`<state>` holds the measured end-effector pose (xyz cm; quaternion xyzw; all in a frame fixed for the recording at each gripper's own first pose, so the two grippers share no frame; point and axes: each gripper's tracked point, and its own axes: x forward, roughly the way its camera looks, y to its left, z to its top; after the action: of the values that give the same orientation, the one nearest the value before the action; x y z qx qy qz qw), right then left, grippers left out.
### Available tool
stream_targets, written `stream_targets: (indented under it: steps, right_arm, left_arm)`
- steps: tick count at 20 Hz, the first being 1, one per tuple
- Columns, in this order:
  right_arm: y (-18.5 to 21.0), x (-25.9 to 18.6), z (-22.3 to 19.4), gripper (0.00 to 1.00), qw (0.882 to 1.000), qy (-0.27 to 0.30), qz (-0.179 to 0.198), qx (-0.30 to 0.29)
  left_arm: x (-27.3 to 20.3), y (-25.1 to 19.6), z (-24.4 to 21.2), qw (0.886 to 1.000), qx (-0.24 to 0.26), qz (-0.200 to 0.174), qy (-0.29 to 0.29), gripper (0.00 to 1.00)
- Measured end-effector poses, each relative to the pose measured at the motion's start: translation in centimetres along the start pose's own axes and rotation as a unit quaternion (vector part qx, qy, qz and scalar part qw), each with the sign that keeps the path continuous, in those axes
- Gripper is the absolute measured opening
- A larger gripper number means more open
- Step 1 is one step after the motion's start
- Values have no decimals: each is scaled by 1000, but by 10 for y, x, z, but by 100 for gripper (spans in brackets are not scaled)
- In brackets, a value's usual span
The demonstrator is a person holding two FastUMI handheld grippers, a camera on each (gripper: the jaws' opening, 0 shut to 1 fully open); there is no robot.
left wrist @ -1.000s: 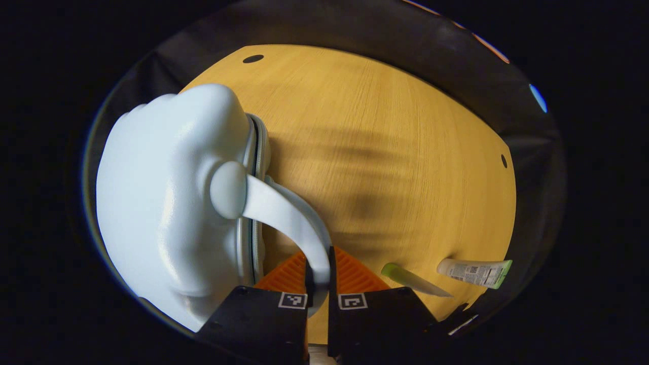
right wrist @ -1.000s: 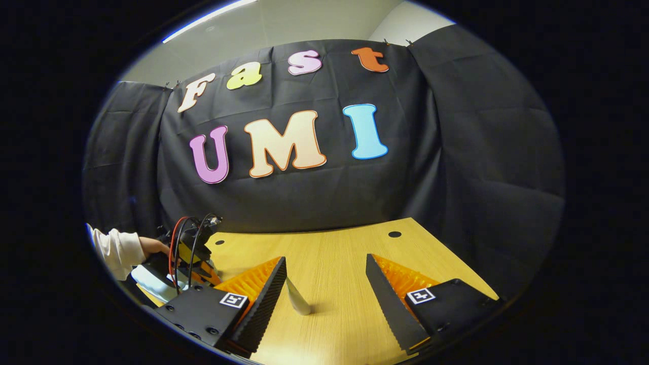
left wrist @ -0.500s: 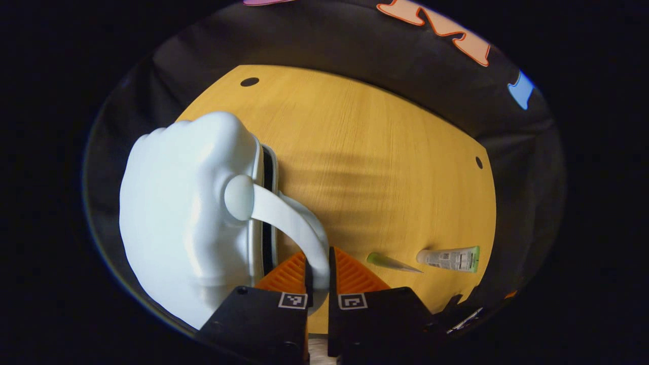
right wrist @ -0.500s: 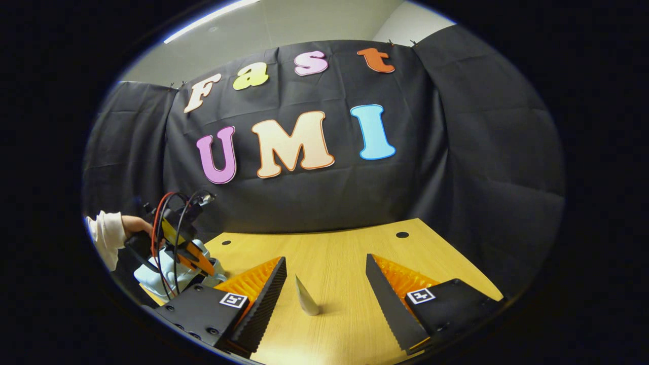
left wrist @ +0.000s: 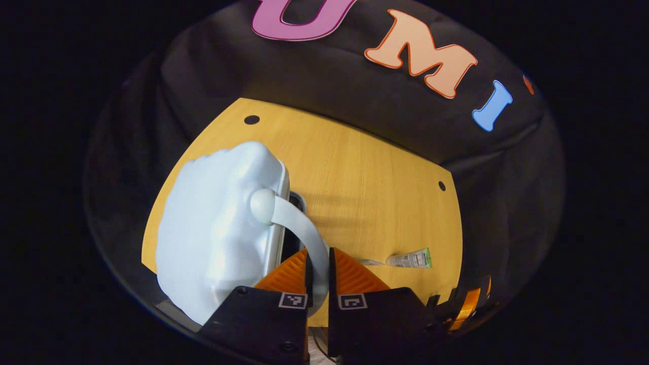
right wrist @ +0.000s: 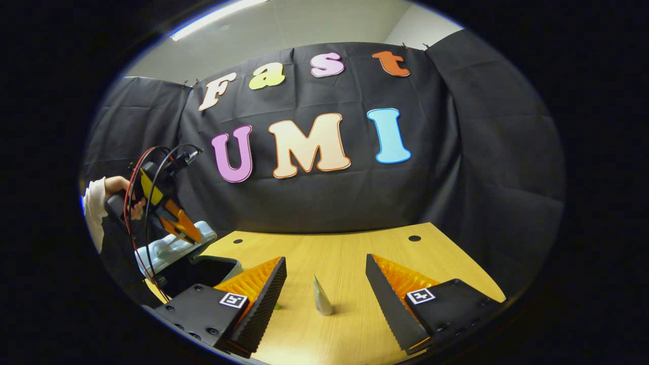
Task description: First open the suitcase, pack the skin care products into it, and then close the suitcase.
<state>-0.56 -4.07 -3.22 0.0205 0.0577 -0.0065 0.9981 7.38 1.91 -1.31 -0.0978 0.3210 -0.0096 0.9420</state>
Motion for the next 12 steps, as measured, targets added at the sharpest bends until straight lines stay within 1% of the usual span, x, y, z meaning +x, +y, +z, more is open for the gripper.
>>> stream_targets:
  steps: [2, 5, 6, 7, 9, 11, 12]
  right_arm:
    - [6, -4, 2, 98, 1000, -4, 4, -1]
    - [12, -8, 4, 98, 1000, -8, 6, -6]
    - [13, -9, 6, 94, 1000, -8, 7, -7]
    - [15, -11, 5, 98, 1000, -8, 7, -8]
    - [18, -14, 5, 98, 1000, -8, 6, -11]
    - [21, -16, 6, 98, 1000, -9, 6, -12]
    - [23, -17, 5, 94, 1000, -9, 6, -13]
  left_arm:
    - [-18, 9, 10, 1000, -10, -8, -14, 8]
    - [-46, 28, 23, 999, -39, -20, -32, 8]
    - [-55, 36, 27, 998, -48, -22, -39, 8]
    - [-62, 45, 33, 997, -53, -21, -46, 8]
    - [-79, 69, 45, 996, -55, -5, -66, 8]
    - [-96, 97, 56, 995, -42, 25, -84, 8]
    - [-103, 110, 59, 995, -36, 37, -88, 8]
